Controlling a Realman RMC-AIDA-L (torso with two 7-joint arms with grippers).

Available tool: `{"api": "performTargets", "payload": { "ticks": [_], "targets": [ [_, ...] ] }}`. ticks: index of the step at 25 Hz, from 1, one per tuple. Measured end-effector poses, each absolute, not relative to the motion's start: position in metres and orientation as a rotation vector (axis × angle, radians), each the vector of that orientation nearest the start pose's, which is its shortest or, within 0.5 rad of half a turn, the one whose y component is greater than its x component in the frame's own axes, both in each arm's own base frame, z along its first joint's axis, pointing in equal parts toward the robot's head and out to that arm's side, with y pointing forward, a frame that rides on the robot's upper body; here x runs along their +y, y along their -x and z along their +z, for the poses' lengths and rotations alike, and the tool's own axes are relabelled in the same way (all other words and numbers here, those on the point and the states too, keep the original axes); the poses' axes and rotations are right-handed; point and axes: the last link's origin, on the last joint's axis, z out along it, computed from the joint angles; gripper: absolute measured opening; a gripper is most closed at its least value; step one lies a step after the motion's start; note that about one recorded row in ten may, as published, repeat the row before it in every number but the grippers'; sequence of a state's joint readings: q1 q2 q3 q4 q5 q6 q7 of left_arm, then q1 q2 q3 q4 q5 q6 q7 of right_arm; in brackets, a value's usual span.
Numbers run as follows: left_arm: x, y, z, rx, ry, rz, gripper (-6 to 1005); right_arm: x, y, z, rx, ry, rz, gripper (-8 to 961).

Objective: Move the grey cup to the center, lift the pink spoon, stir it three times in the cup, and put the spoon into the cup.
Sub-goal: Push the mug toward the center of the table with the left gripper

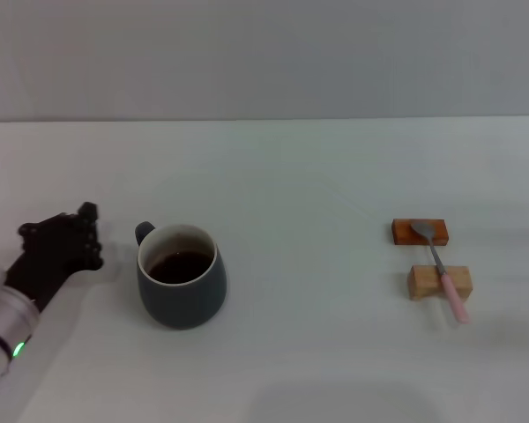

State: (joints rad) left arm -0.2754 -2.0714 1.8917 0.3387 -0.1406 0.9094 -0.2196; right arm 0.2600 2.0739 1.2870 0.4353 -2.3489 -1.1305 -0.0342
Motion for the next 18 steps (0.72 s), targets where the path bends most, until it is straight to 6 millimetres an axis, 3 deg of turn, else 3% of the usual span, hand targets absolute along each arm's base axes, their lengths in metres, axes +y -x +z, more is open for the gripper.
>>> {"api": "performTargets", "payload": {
  "ticks": [9, 18],
  "targets": [
    [0.278, 0.367, -0.038, -0.638, 1.801, -0.481, -2, 0.321, -0.352, 0.044, 0.578, 1.180, 0.670, 700],
    [0.258, 0.361, -0.044, -0.639, 1.805, -0.507, -2, 0.327, -0.348, 0.043, 0.575, 1.194, 0.672, 700]
  ]
}}
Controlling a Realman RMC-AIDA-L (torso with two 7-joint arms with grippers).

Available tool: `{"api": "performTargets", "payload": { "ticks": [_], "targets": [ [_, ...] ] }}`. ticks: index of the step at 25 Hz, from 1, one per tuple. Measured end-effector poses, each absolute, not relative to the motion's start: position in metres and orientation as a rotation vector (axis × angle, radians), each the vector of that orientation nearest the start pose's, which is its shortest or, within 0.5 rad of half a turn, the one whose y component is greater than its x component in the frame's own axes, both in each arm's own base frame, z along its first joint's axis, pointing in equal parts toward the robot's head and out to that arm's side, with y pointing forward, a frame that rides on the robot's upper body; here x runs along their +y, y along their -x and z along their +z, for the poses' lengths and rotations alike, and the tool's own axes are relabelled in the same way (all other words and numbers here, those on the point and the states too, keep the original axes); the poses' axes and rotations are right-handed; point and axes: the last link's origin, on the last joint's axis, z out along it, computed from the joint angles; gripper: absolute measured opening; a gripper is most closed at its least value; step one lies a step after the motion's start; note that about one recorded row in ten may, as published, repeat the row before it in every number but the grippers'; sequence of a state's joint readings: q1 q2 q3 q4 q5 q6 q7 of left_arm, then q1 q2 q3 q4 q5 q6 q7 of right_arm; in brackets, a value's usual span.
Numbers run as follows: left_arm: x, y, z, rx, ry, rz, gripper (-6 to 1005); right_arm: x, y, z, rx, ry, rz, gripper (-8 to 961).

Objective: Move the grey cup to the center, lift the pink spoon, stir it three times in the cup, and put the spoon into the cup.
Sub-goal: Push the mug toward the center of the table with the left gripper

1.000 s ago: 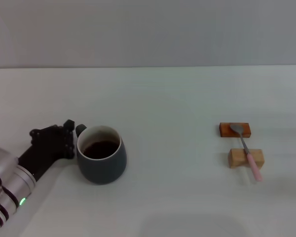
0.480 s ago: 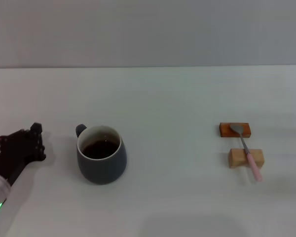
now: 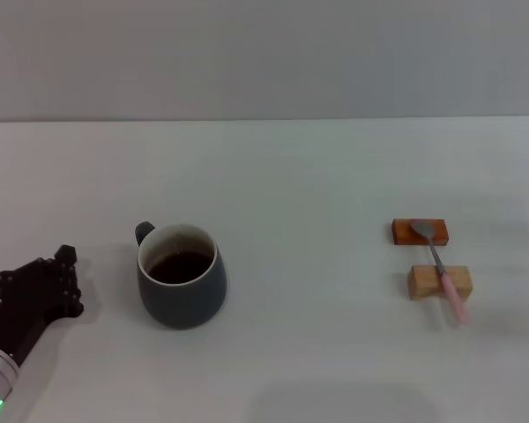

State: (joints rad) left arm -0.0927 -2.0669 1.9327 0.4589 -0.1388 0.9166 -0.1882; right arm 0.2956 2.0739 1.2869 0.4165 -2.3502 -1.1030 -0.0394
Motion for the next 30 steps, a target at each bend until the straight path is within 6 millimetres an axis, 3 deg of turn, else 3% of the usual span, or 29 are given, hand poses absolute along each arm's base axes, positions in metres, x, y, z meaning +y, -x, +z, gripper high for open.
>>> {"api": "performTargets", "payload": {
  "ticks": [30],
  "targets": [
    [0.242, 0.330, -0.069, -0.670, 1.878, -0.575, -2, 0.329, -0.348, 0.044, 0.569, 1.197, 0.671, 700]
  ]
}}
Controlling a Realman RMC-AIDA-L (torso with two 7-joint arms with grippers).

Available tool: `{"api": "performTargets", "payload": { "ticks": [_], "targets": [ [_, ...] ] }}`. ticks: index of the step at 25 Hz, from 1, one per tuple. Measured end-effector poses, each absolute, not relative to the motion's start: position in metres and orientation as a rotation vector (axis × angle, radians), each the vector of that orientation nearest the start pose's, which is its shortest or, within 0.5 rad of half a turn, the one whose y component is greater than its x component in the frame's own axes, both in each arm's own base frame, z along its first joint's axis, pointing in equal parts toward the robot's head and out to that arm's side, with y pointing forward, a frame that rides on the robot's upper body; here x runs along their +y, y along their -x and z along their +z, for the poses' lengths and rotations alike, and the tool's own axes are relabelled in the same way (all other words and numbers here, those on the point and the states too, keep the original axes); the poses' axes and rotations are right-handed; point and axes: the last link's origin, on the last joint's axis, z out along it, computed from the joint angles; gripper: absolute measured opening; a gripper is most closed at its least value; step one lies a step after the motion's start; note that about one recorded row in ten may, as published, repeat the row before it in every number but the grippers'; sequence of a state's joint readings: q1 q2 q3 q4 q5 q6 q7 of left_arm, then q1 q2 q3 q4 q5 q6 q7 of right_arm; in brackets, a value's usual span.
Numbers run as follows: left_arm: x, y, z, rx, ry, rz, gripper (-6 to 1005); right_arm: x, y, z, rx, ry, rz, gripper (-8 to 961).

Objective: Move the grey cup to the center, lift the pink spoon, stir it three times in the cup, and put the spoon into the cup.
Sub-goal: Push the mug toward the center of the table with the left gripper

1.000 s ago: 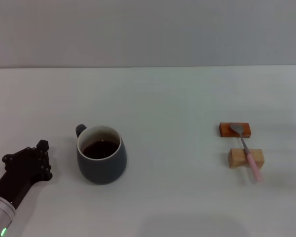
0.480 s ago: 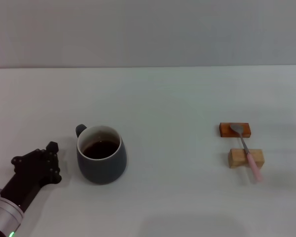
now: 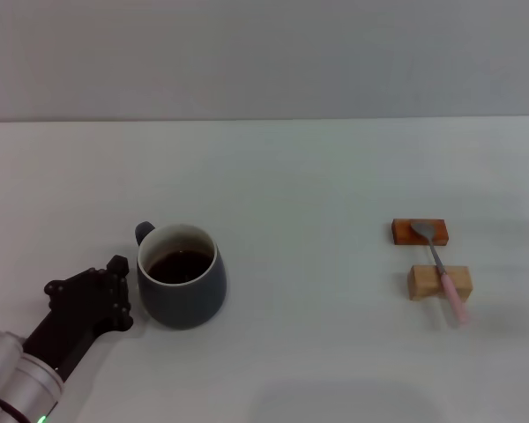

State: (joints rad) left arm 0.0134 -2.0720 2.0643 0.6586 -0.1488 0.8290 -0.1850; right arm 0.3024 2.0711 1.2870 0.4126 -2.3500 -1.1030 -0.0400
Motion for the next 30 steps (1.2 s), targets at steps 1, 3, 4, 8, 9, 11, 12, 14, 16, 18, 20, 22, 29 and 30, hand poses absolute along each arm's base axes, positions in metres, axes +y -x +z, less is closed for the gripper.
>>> {"api": "performTargets", "payload": {
  "ticks": [1, 3, 4, 8, 9, 11, 12, 14, 16, 18, 20, 22, 29, 30],
  "targets": [
    [0.242, 0.327, -0.070, -0.671, 1.884, -0.580, -2, 0.329, -0.348, 0.044, 0.569, 1.197, 0.671, 700],
    [0.242, 0.327, -0.070, -0.671, 1.884, -0.580, -2, 0.329, -0.348, 0.044, 0.569, 1.197, 0.671, 700],
    [0.244, 0.323, -0.073, -0.670, 1.898, -0.588, -2, 0.329, -0.348, 0.044, 0.569, 1.197, 0.671, 700],
    [0.247, 0.318, -0.077, -0.669, 1.914, -0.596, -2, 0.328, -0.349, 0.044, 0.569, 1.194, 0.670, 700],
    [0.247, 0.315, -0.079, -0.671, 1.923, -0.603, -2, 0.328, -0.349, 0.044, 0.569, 1.193, 0.670, 700],
    [0.248, 0.311, -0.082, -0.672, 1.934, -0.610, -2, 0.327, -0.349, 0.045, 0.569, 1.192, 0.671, 699],
    [0.249, 0.307, -0.085, -0.675, 1.946, -0.618, -2, 0.327, -0.349, 0.045, 0.568, 1.191, 0.671, 699],
    [0.249, 0.304, -0.087, -0.673, 1.956, -0.624, -2, 0.327, -0.349, 0.045, 0.568, 1.190, 0.672, 699],
    [0.250, 0.301, -0.090, -0.673, 1.967, -0.632, -2, 0.327, -0.349, 0.045, 0.567, 1.190, 0.672, 699],
    [0.250, 0.298, -0.092, -0.673, 1.975, -0.637, -2, 0.327, -0.349, 0.045, 0.566, 1.190, 0.672, 699],
    [0.251, 0.295, -0.094, -0.674, 1.986, -0.639, -2, 0.327, -0.349, 0.045, 0.565, 1.190, 0.673, 699],
    [0.252, 0.291, -0.096, -0.674, 1.994, -0.644, -2, 0.327, -0.349, 0.045, 0.564, 1.191, 0.673, 699],
    [0.258, 0.273, -0.107, -0.673, 2.036, -0.686, -2, 0.327, -0.348, 0.045, 0.562, 1.191, 0.675, 699],
    [0.259, 0.270, -0.108, -0.672, 2.042, -0.693, -2, 0.327, -0.348, 0.045, 0.562, 1.191, 0.675, 699]
  ]
}}
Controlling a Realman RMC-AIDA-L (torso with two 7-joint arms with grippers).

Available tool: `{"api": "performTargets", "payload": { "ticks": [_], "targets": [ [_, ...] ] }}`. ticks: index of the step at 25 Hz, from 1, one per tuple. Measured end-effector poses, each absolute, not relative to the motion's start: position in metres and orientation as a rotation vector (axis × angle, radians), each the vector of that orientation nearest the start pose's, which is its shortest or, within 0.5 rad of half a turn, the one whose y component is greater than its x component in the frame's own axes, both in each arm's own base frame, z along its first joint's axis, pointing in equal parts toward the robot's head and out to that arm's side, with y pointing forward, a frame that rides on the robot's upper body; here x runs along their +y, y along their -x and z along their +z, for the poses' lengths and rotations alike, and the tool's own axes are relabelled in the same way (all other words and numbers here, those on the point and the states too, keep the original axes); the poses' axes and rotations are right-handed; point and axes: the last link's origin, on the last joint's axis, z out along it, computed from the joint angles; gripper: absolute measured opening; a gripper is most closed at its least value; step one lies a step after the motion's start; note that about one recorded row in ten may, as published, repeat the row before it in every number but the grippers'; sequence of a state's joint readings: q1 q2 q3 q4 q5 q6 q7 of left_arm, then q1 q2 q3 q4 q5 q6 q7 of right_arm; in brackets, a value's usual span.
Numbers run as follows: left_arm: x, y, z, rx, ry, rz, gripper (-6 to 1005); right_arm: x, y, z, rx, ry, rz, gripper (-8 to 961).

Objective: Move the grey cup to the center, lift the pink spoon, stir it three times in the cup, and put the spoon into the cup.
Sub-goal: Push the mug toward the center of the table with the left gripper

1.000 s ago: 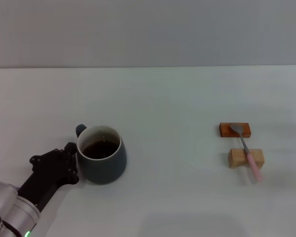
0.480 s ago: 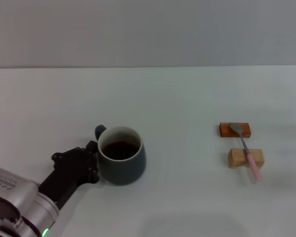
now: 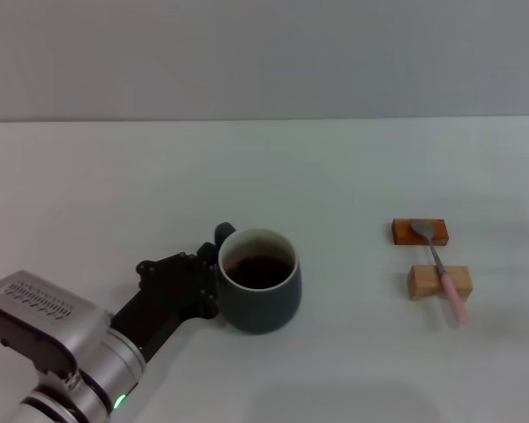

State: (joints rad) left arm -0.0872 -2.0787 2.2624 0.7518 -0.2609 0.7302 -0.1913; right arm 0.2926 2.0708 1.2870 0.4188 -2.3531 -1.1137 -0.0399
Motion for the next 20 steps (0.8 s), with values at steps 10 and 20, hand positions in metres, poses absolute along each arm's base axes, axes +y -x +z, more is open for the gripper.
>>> {"api": "performTargets", "payload": {
  "ticks": [10, 20],
  "targets": [
    [0.261, 0.269, -0.109, -0.677, 2.043, -0.698, -2, 0.326, -0.348, 0.045, 0.564, 1.191, 0.675, 698],
    [0.285, 0.290, -0.075, -0.668, 1.895, -0.680, -2, 0.325, -0.334, 0.021, 0.562, 1.294, 0.693, 698]
  ]
}}
